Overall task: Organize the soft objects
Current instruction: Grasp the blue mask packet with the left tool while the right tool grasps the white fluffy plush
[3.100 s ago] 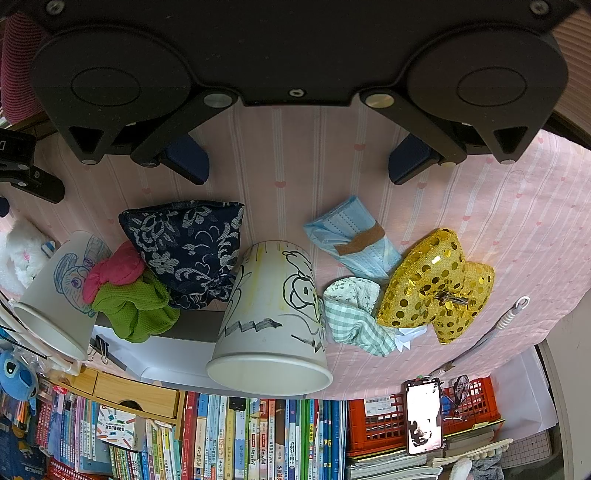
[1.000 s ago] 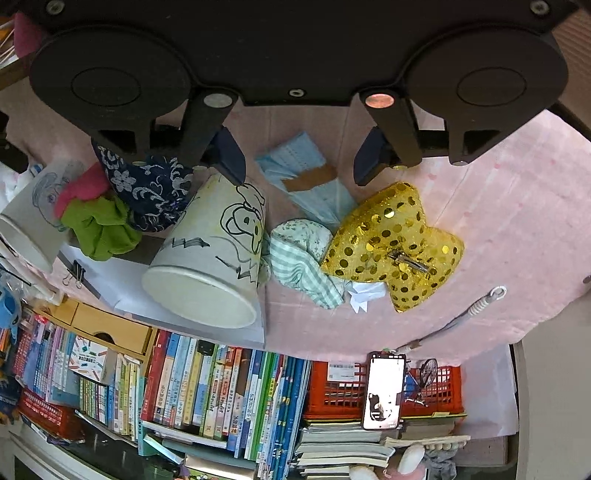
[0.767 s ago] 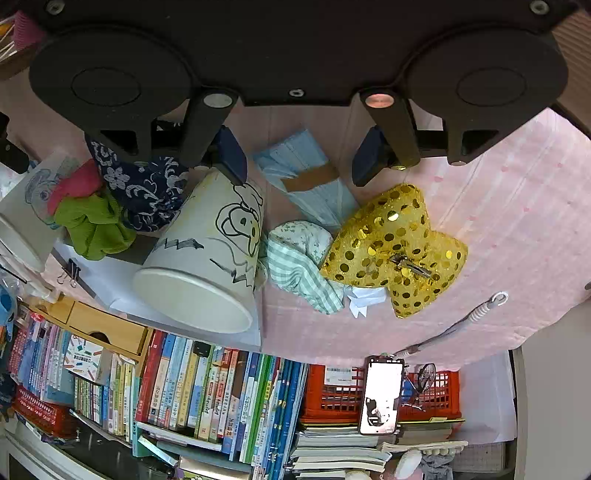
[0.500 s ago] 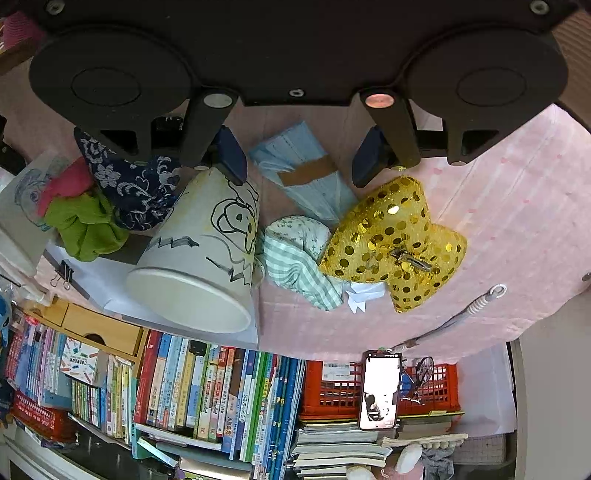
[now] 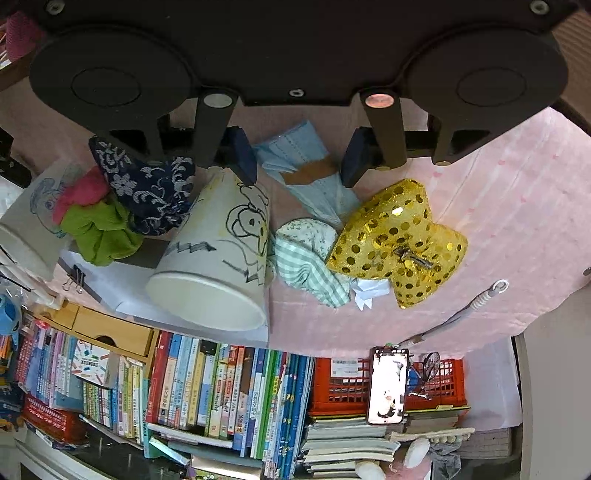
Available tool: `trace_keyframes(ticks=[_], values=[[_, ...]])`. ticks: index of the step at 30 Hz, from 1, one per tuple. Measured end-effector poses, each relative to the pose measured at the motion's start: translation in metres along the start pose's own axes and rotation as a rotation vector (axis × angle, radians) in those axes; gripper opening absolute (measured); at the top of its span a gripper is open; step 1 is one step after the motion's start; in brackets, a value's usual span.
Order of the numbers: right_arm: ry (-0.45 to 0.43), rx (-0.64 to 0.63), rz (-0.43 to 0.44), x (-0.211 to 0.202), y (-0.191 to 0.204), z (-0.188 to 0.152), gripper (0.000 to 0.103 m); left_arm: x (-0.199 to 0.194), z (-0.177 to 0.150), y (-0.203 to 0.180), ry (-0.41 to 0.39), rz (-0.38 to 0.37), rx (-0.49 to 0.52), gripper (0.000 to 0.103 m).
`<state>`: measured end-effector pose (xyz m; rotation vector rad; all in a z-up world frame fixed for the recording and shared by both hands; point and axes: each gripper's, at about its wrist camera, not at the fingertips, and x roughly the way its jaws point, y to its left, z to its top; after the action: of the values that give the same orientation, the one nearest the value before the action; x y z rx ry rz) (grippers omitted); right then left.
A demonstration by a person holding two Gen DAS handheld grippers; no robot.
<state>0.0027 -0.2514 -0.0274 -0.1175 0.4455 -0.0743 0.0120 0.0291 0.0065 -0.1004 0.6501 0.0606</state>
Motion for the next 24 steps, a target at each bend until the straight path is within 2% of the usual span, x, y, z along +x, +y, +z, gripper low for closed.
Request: trace_keyframes(ticks=[15, 24], values=[[-0.069, 0.074, 0.019, -0.023, -0.013, 0.019, 0.052, -0.036, 0.016, -0.007, -0.07, -0.07, 0.023, 0.047], [-0.095, 0.096, 0.025, -0.029, -0.017, 0.024, 0.05, -0.045, 0.023, -0.005, -0.087, -0.081, 0.018, 0.047]])
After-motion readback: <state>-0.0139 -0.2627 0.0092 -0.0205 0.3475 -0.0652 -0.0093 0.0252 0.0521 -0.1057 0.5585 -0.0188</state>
